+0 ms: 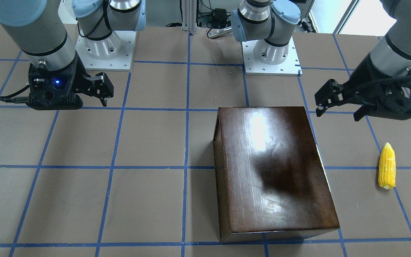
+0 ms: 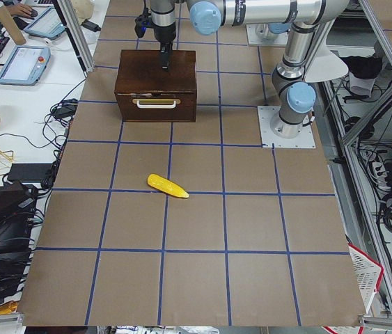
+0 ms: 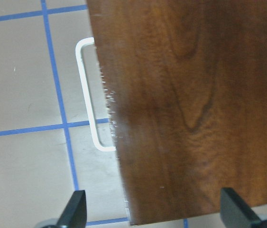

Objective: Open drawer and put corn inside
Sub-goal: 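Move the left gripper down beside the cabinet to the white drawer handle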

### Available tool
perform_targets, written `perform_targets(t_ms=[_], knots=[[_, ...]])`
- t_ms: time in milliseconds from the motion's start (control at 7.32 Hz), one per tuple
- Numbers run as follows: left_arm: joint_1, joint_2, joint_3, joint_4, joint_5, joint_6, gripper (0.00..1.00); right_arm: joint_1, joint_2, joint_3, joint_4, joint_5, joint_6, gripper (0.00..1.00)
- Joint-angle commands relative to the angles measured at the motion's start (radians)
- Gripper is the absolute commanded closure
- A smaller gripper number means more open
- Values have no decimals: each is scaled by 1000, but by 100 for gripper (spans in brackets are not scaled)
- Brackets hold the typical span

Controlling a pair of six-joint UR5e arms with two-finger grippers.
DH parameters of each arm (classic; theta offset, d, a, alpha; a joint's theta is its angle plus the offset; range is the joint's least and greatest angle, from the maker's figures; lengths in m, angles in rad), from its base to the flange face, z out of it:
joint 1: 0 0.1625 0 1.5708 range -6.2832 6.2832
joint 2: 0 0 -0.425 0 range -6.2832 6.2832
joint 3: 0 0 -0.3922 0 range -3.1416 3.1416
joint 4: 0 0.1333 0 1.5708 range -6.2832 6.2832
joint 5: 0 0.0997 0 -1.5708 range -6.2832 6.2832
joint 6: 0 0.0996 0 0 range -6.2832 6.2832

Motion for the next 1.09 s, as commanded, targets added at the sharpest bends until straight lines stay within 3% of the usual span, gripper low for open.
perform_targets(t_ms=[0,683,957], knots=[[119,-52,-10,-1,-83,74,0,1,1,0,0,-2,0,0],[190,-182,-19,4,-170,256,0,0,1,0,0,0,0,0],[199,-209,-76,66,-209,302,0,0,1,0,0,0,0,0]])
